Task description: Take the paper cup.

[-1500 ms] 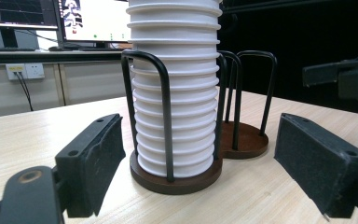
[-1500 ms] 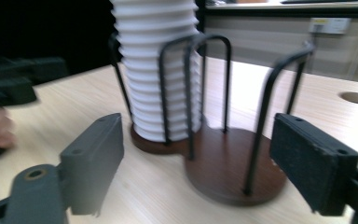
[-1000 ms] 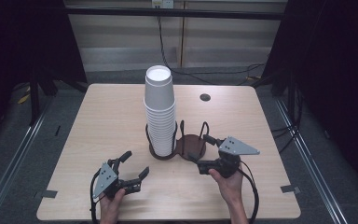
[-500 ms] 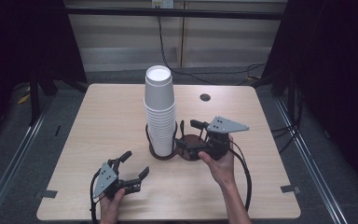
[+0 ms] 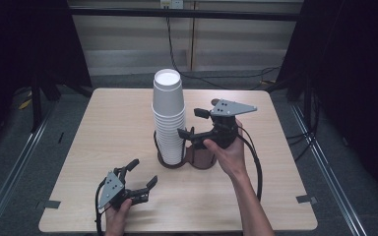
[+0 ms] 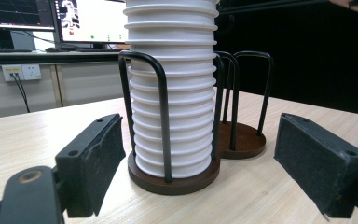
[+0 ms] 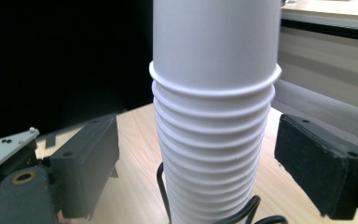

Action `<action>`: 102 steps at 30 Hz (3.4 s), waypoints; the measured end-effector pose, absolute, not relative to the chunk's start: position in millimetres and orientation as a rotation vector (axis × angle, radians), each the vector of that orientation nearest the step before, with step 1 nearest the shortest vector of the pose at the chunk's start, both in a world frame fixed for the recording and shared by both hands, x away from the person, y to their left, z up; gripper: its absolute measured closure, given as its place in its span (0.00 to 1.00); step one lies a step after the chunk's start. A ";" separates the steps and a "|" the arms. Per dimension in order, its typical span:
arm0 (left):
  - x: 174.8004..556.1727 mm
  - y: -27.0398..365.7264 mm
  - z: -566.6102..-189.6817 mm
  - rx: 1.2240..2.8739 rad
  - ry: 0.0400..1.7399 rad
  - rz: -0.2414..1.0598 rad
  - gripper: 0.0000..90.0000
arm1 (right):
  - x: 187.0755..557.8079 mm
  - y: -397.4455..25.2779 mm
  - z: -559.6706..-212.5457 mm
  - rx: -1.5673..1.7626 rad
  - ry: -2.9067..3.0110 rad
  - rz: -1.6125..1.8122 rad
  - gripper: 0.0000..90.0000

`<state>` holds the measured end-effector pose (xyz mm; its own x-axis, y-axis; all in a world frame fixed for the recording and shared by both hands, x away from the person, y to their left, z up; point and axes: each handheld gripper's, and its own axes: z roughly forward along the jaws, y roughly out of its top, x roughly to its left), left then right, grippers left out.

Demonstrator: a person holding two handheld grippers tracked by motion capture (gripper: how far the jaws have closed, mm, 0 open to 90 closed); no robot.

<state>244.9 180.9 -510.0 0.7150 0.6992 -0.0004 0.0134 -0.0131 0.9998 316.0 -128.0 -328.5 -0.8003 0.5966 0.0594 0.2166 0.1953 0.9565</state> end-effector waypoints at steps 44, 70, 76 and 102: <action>244.8 180.7 -509.9 1.500 0.621 0.607 0.17 | 379.6 -82.7 -250.3 0.712 2.362 1.455 0.15; 244.9 181.0 -509.9 1.505 0.618 0.607 0.17 | 386.8 -70.1 -232.2 0.690 2.457 1.334 0.22; 244.9 181.0 -509.9 1.504 0.618 0.607 0.17 | 386.0 -69.8 -231.9 0.679 2.447 1.333 0.22; 244.8 180.9 -509.9 1.502 0.618 0.607 0.17 | 383.1 -77.4 -216.7 0.668 2.336 1.508 0.23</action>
<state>244.8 180.9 -509.9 0.7100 0.7042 0.0009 0.0130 -0.0144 0.9998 383.1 -77.4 -216.7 -0.8535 0.5208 0.0145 0.2278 0.3480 0.9094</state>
